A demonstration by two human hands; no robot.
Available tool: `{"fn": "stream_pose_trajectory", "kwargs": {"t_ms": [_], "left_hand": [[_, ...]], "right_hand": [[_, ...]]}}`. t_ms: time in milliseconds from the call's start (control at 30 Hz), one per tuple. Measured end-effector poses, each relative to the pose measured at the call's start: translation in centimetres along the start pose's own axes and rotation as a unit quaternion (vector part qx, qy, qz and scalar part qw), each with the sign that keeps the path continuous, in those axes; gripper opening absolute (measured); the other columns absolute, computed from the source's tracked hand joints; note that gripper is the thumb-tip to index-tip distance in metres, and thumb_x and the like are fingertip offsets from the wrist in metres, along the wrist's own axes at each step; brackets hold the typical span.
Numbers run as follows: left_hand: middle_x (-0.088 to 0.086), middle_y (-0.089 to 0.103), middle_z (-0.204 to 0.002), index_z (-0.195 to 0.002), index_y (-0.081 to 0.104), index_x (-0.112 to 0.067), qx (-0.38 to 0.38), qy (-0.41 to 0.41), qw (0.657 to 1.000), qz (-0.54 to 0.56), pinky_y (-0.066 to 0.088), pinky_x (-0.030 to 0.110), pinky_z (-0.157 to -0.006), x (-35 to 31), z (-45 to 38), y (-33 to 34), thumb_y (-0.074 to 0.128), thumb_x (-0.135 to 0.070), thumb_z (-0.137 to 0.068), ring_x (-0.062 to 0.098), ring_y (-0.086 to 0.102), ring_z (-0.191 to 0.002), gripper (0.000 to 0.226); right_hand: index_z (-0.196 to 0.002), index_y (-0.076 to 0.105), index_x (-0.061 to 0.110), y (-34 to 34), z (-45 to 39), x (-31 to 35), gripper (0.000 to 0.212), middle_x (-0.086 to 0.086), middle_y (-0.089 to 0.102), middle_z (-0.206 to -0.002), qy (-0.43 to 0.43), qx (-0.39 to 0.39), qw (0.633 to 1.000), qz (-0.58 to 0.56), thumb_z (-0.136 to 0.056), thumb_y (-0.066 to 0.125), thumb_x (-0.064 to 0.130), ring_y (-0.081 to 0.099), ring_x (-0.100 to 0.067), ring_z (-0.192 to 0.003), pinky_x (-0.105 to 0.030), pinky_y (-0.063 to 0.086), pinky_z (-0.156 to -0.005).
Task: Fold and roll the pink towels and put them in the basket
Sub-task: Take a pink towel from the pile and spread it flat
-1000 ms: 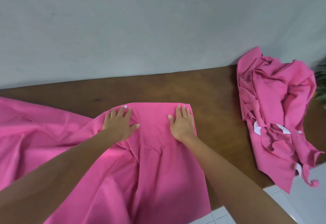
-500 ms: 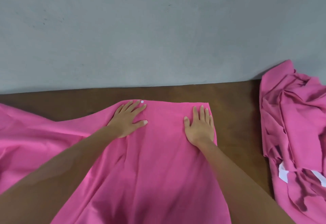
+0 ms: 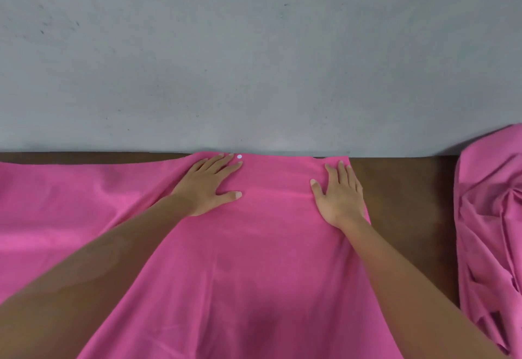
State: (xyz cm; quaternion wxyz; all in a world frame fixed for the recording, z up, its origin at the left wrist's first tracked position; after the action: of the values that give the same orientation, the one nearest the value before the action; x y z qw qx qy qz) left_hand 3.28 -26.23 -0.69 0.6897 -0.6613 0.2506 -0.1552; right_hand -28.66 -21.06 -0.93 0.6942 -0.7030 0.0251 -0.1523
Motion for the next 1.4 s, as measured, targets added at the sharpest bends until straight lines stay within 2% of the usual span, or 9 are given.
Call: {"fn": "stream_pose_trajectory", "kwargs": {"t_ms": [100,300,433,500,600,767,900,1167,1400], "left_hand": [[-0.015,-0.004,-0.166,-0.157,-0.003,-0.043,0.000,-0.010,1.000,-0.014,0.002,0.037,-0.125,0.1,-0.8,0.0,0.007,-0.085,-0.083,0.008,-0.004,-0.153,0.086],[-0.004,-0.001,-0.168,-0.159,-0.001,-0.038,-0.009,-0.038,0.997,-0.060,0.004,0.042,-0.125,-0.4,-0.4,0.0,0.002,-0.080,-0.087,0.018,-0.001,-0.155,0.083],[0.001,-0.004,-0.168,-0.159,-0.001,-0.034,-0.001,-0.084,0.996,-0.029,0.004,0.049,-0.125,-2.2,2.5,-0.8,0.010,-0.075,-0.091,0.026,-0.003,-0.154,0.080],[0.002,-0.004,-0.168,-0.159,-0.001,-0.035,0.005,-0.081,0.997,-0.004,0.005,0.048,-0.125,-3.7,4.9,-1.0,0.012,-0.075,-0.092,0.027,-0.003,-0.154,0.079],[-0.001,-0.005,-0.168,-0.159,-0.002,-0.037,0.004,-0.070,0.997,0.039,0.005,0.046,-0.125,-6.1,9.1,-1.2,0.010,-0.078,-0.091,0.025,-0.005,-0.154,0.080],[-0.004,-0.009,-0.167,-0.158,-0.003,-0.040,0.002,-0.048,0.998,0.048,0.007,0.046,-0.125,-9.6,16.4,0.0,0.018,-0.074,-0.095,0.020,-0.011,-0.154,0.075],[-0.006,-0.008,-0.168,-0.159,0.001,-0.039,-0.005,-0.056,0.997,0.054,0.005,0.043,-0.124,-11.4,21.2,0.8,0.018,-0.074,-0.096,0.017,-0.012,-0.154,0.074],[-0.006,-0.003,-0.168,-0.159,0.006,-0.037,-0.020,-0.033,0.998,0.057,0.010,0.046,-0.125,-15.2,29.8,1.6,0.019,-0.073,-0.097,0.016,-0.009,-0.154,0.073],[-0.003,0.004,-0.168,-0.159,0.013,-0.036,-0.017,-0.020,0.999,0.037,0.016,0.047,-0.123,-17.5,37.6,2.8,0.022,-0.073,-0.097,0.022,0.002,-0.155,0.073]], "right_hand": [[-0.159,0.016,0.022,0.1,-1.2,-0.1,0.071,-0.008,0.001,-0.169,0.002,-0.002,1.000,-0.001,-0.100,0.022,0.062,-0.005,-0.022,-0.155,-0.040,0.000,-0.126],[-0.161,0.005,0.026,0.2,-1.9,0.1,0.073,-0.009,-0.006,-0.168,0.007,0.027,0.999,0.026,-0.100,0.017,0.063,-0.010,-0.024,-0.155,-0.042,-0.001,-0.126],[-0.161,0.002,0.026,-0.4,-2.2,-0.1,0.080,-0.009,-0.010,-0.168,-0.007,0.073,0.997,0.011,-0.098,0.021,0.070,-0.012,-0.023,-0.155,-0.041,-0.003,-0.125],[-0.161,0.006,0.022,-1.1,-1.7,-0.3,0.083,-0.007,-0.005,-0.169,-0.025,0.073,0.997,-0.030,-0.097,0.028,0.070,-0.007,-0.021,-0.155,-0.038,-0.002,-0.126],[-0.161,0.015,0.017,-2.1,0.3,-0.6,0.077,-0.007,0.007,-0.169,-0.057,0.028,0.996,-0.060,-0.100,0.031,0.063,0.002,-0.020,-0.155,-0.037,0.005,-0.126],[-0.156,0.031,0.011,-2.4,7.6,-0.9,0.067,-0.010,0.024,-0.164,-0.069,-0.045,0.988,-0.134,-0.104,0.032,0.053,0.013,-0.024,-0.154,-0.039,0.010,-0.126],[-0.154,0.035,0.011,-2.6,15.4,-1.2,0.064,-0.009,0.028,-0.163,-0.089,-0.065,0.984,-0.137,-0.103,0.035,0.050,0.016,-0.024,-0.153,-0.036,0.010,-0.125],[-0.155,0.034,0.012,-2.2,30.9,-3.1,0.074,-0.005,0.027,-0.164,-0.085,-0.071,0.987,-0.119,-0.100,0.027,0.061,0.014,-0.021,-0.154,-0.032,0.009,-0.125],[-0.159,0.024,0.021,-0.4,43.1,-4.4,0.078,0.003,0.020,-0.166,-0.012,-0.069,0.990,-0.123,-0.097,0.021,0.068,0.011,-0.017,-0.154,-0.039,0.014,-0.125]]}}
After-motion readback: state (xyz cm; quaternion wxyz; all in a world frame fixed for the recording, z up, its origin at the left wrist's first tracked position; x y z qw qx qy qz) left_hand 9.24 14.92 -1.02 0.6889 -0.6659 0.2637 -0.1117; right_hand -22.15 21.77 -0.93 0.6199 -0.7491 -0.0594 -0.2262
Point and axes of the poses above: each hand's wrist, its own z-axis away from the middle knuckle, its own y-axis out of the palm, x = y × z, the point moved 5 cm from there along -z, towards the middle knuckle
